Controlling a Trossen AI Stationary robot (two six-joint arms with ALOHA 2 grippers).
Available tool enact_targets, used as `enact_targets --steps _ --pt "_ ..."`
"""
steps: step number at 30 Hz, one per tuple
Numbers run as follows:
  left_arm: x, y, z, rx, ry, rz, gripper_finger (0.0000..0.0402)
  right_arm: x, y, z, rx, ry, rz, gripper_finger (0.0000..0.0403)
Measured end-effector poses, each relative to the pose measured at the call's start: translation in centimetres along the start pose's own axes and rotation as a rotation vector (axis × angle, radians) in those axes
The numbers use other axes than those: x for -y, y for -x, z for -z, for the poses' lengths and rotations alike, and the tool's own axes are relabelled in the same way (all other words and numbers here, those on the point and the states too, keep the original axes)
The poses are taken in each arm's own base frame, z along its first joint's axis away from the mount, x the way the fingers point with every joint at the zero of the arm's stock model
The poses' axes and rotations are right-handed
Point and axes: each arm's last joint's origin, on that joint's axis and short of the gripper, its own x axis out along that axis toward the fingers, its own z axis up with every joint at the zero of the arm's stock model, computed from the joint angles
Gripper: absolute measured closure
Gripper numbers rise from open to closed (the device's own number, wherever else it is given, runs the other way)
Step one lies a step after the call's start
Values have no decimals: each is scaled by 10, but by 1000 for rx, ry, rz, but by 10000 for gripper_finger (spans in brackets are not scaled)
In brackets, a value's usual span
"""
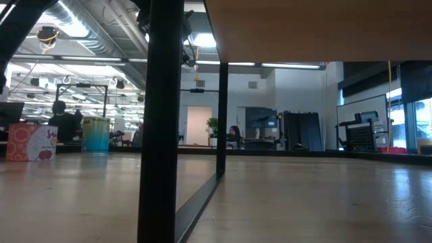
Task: Pick and place cans onto a shelf
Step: Put the yellow canned black beans on the shelf aligned with the other pink canned chicken soup
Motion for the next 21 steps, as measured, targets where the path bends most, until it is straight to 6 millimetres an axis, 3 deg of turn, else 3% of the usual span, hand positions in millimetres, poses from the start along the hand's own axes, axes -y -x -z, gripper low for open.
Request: enact_targets --steps 13,21 --pt "0 0 0 -2 -1 -1 401 3 4 -3 15 -33 5 373" --pt "0 0 0 -2 -2 -2 401 -1 37 -14 139 7 -21 383"
